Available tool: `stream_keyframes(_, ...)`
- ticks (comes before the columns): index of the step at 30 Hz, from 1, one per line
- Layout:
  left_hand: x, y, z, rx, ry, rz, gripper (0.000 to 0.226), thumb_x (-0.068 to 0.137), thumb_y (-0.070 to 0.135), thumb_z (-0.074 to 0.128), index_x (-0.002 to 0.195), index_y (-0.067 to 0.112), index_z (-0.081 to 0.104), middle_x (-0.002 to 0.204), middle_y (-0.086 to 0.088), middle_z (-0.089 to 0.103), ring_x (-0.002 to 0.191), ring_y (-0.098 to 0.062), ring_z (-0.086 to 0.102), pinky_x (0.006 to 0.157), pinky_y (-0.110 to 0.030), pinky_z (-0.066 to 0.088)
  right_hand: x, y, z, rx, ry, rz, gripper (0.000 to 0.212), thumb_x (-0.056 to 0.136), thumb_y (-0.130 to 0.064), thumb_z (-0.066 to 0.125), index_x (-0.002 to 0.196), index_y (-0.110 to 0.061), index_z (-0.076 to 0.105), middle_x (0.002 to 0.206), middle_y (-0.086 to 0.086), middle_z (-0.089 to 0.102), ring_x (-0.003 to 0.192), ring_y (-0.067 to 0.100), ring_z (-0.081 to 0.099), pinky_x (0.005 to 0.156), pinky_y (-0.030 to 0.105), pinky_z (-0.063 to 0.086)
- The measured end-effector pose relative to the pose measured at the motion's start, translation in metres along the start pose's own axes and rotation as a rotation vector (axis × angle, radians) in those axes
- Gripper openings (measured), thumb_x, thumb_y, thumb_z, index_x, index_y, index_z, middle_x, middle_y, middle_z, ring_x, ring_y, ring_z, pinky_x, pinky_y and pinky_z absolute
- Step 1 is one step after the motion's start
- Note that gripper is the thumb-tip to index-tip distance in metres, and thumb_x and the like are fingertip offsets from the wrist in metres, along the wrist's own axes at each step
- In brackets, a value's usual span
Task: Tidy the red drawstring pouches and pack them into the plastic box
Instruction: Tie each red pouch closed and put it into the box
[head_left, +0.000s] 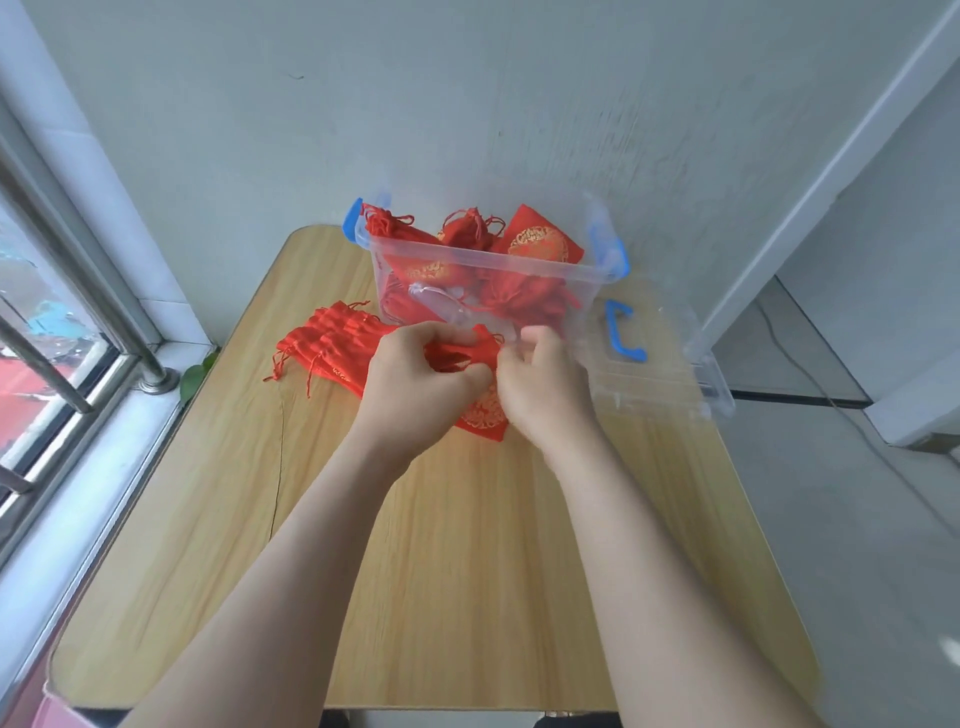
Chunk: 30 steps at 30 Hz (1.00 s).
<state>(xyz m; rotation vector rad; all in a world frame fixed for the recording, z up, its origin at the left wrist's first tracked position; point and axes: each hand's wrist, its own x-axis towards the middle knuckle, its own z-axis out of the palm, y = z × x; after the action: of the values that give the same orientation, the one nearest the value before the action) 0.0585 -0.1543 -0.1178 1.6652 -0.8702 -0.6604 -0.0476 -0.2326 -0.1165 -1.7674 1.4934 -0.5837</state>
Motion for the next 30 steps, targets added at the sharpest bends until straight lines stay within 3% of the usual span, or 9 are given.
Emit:
stream_keyframes(3,-0.003,0.007,0.001,-0.128,0.006,-0.017,0.015,0.094,0.017,0.069,0.093,0.023,0.082,0.092,0.003,0.081,0.085,-0.015,0.076,0.078,-0.035,0.062,-0.013,0.007,-0.003,0.253,-0.067,0.099,0.047,0.089,-0.037,0.055,0.13,-0.018,0.069,0.117,0.002,0.076,0.111,0.025,0.073,0.083,0.036,0.057)
stream_keyframes(6,-0.002,0.004,0.002,-0.199,0.005,-0.002,0.022,0.099,0.013,0.066,0.109,0.026,0.081,0.105,0.003,0.081,0.099,-0.019,0.077,0.089,-0.043,0.064,-0.019,0.015,-0.013,0.44,-0.047,0.145,0.027,0.087,-0.011,0.06,0.097,-0.021,0.083,0.095,0.007,0.082,0.085,0.018,0.077,0.069,0.031,0.061)
stream_keyframes(8,-0.001,-0.003,0.002,-0.184,0.026,0.043,0.036,0.097,0.007,0.07,0.125,0.03,0.074,0.12,0.007,0.075,0.102,-0.009,0.074,0.088,-0.031,0.062,-0.025,0.018,-0.022,0.501,-0.031,0.121,0.038,0.089,0.005,0.059,0.076,-0.022,0.081,0.083,0.004,0.081,0.069,0.014,0.072,0.056,0.022,0.057)
stream_keyframes(11,0.001,-0.007,0.003,-0.161,0.075,0.029,0.04,0.092,0.005,0.078,0.126,0.027,0.074,0.118,0.01,0.077,0.103,-0.007,0.075,0.094,-0.035,0.062,-0.031,0.023,-0.026,0.531,-0.003,0.089,0.03,0.088,0.004,0.062,0.084,-0.019,0.08,0.079,-0.001,0.081,0.068,0.009,0.072,0.057,0.02,0.055)
stream_keyframes(13,0.0,-0.007,0.005,-0.18,0.062,-0.002,0.025,0.091,0.006,0.08,0.11,0.023,0.08,0.102,0.007,0.082,0.097,-0.011,0.078,0.094,-0.041,0.063,-0.032,0.025,-0.021,0.507,0.01,0.068,0.015,0.086,-0.009,0.063,0.088,-0.013,0.078,0.079,0.003,0.08,0.07,0.014,0.069,0.066,0.032,0.057)
stream_keyframes(17,-0.005,-0.003,0.013,-0.152,0.031,0.069,0.014,0.093,0.011,0.08,0.098,0.024,0.082,0.091,0.004,0.082,0.088,-0.02,0.077,0.085,-0.035,0.063,-0.029,0.021,-0.014,0.518,0.055,0.024,0.025,0.087,-0.037,0.065,0.092,-0.014,0.074,0.078,0.003,0.076,0.074,0.018,0.067,0.077,0.05,0.062)
stream_keyframes(22,0.001,-0.005,0.016,-0.077,0.071,0.047,0.014,0.103,0.016,0.069,0.104,0.025,0.08,0.073,0.008,0.074,0.065,-0.004,0.062,0.066,-0.025,0.052,-0.021,0.023,-0.016,0.593,0.195,-0.032,0.027,0.101,-0.033,0.065,0.084,-0.014,0.073,0.07,-0.009,0.064,0.069,0.011,0.054,0.07,0.041,0.054)
stream_keyframes(25,0.003,-0.001,0.019,-0.053,0.046,0.06,0.025,0.108,0.009,0.055,0.112,0.019,0.078,0.079,0.0,0.075,0.07,-0.009,0.07,0.074,-0.03,0.063,-0.015,0.028,-0.021,0.609,0.188,-0.023,0.026,0.104,-0.027,0.065,0.085,-0.011,0.072,0.074,-0.006,0.064,0.071,0.012,0.054,0.071,0.037,0.051)
stream_keyframes(30,0.007,0.0,0.024,-0.133,0.03,0.02,0.033,0.112,0.005,0.042,0.125,0.008,0.072,0.098,-0.016,0.078,0.081,-0.021,0.079,0.082,-0.038,0.066,-0.009,0.028,-0.028,0.647,0.163,-0.036,0.026,0.107,-0.025,0.063,0.096,-0.002,0.072,0.08,0.003,0.068,0.074,0.011,0.049,0.067,0.034,0.045)
